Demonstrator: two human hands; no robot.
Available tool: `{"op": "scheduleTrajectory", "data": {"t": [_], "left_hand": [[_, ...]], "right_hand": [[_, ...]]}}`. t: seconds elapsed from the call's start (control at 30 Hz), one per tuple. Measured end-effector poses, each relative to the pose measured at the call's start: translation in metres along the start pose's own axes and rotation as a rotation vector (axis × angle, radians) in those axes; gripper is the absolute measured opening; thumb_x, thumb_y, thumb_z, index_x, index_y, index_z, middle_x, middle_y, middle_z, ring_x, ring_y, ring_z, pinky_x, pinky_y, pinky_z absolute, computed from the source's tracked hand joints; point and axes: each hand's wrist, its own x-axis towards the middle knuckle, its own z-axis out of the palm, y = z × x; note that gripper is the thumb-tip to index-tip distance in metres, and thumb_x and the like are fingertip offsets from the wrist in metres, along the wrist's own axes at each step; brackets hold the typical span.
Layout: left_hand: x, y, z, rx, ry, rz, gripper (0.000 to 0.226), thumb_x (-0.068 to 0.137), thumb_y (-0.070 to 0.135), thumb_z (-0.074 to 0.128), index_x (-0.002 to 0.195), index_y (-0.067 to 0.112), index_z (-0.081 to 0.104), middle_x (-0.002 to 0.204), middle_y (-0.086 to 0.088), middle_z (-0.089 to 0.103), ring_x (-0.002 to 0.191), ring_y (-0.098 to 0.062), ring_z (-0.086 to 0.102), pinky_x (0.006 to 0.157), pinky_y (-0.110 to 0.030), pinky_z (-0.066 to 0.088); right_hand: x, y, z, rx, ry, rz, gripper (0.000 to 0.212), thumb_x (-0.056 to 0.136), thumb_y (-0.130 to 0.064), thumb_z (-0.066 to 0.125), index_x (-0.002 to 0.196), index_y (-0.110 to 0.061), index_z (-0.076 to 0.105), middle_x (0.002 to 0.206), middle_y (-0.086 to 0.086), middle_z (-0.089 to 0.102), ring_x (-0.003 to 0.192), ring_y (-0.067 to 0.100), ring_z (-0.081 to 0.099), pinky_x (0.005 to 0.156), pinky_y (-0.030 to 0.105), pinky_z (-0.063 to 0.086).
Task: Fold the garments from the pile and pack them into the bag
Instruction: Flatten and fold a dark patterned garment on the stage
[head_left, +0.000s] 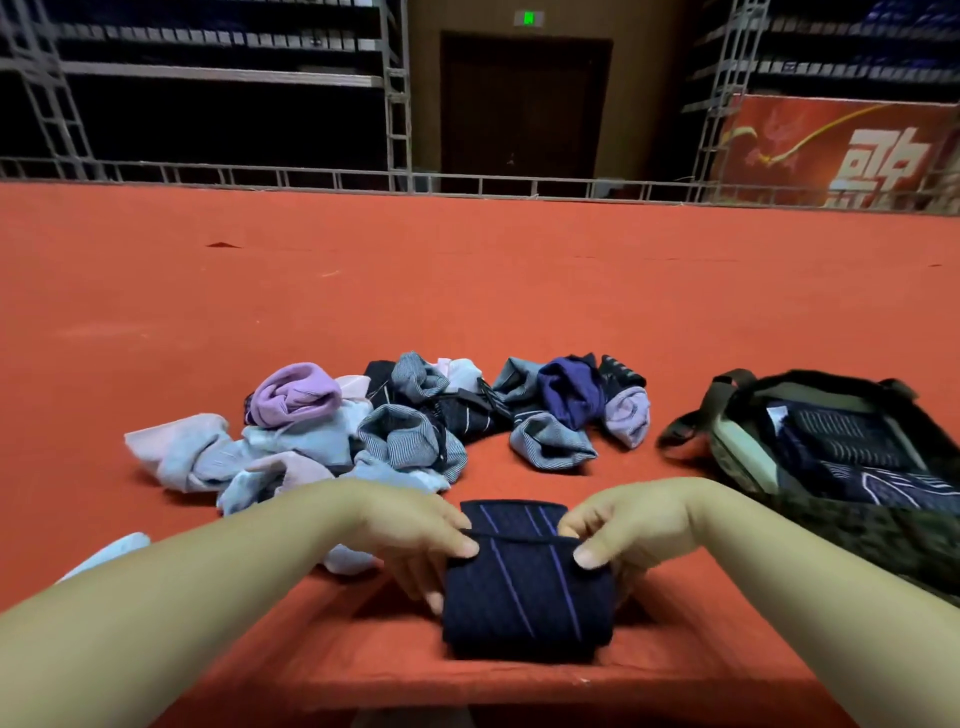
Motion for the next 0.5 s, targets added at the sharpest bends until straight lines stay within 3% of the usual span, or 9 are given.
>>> {"op": "scheduleTrajectory", "data": {"t": [0.07,0.17,0.27,0.33,0.4,0.5], "left_hand": [[0.005,0.003,0.000,0.020,0.204,-0.031,0.012,0.099,0.026,0.043,0.093,0.016,0.047,0.085,-0.004,0.066,0.071,-0.019,0.067,0.070,-0.029,0.049],[0.010,0.006,-0.002,0.000,0.390,-0.009,0.018,0.098,0.026,0.047,0.083,0.017,0.044,0.082,-0.004,0.061,0.067,-0.018,0.065,0.062,-0.027,0.049],[0.012,0.007,-0.003,0.017,0.533,0.036,0.008,0.095,0.025,0.052,0.097,0.019,0.048,0.093,-0.003,0.059,0.072,-0.014,0.061,0.061,-0.028,0.050],[0.013,0.006,-0.004,0.150,0.672,0.101,0.022,0.092,0.028,0.057,0.112,0.021,0.051,0.112,-0.002,0.059,0.088,-0.013,0.058,0.074,-0.029,0.050],[0.007,0.009,0.002,0.394,0.755,0.226,0.033,0.092,0.032,0.056,0.124,0.023,0.052,0.127,0.004,0.054,0.107,-0.006,0.051,0.094,-0.021,0.039],[0.005,0.012,0.019,0.702,0.528,0.337,0.037,0.097,0.030,0.049,0.132,0.017,0.052,0.139,0.000,0.048,0.126,-0.008,0.040,0.109,-0.014,0.019]], "right_hand": [[0.004,0.005,0.004,0.038,0.016,0.029,0.012,0.092,-0.010,0.056,0.081,-0.013,0.058,0.068,0.003,0.057,0.060,0.012,0.056,0.062,0.025,0.049],[0.019,0.013,-0.006,0.009,0.175,0.106,0.019,0.093,-0.019,0.057,0.076,-0.019,0.049,0.064,0.002,0.050,0.055,0.010,0.049,0.057,0.023,0.043],[0.034,0.018,-0.010,-0.020,0.325,0.117,0.022,0.092,-0.023,0.060,0.073,-0.020,0.049,0.067,0.004,0.047,0.056,0.012,0.046,0.052,0.022,0.042],[0.040,0.021,-0.006,-0.073,0.394,0.102,0.023,0.091,-0.024,0.063,0.073,-0.019,0.049,0.065,0.004,0.046,0.053,0.012,0.045,0.049,0.021,0.042],[0.044,0.020,-0.004,-0.152,0.452,0.075,0.023,0.089,-0.024,0.065,0.072,-0.019,0.049,0.064,0.002,0.050,0.052,0.011,0.046,0.048,0.021,0.042],[0.043,0.017,0.000,-0.273,0.538,0.005,0.022,0.084,-0.027,0.071,0.083,-0.018,0.052,0.072,-0.001,0.054,0.057,0.009,0.048,0.049,0.020,0.039]]}}
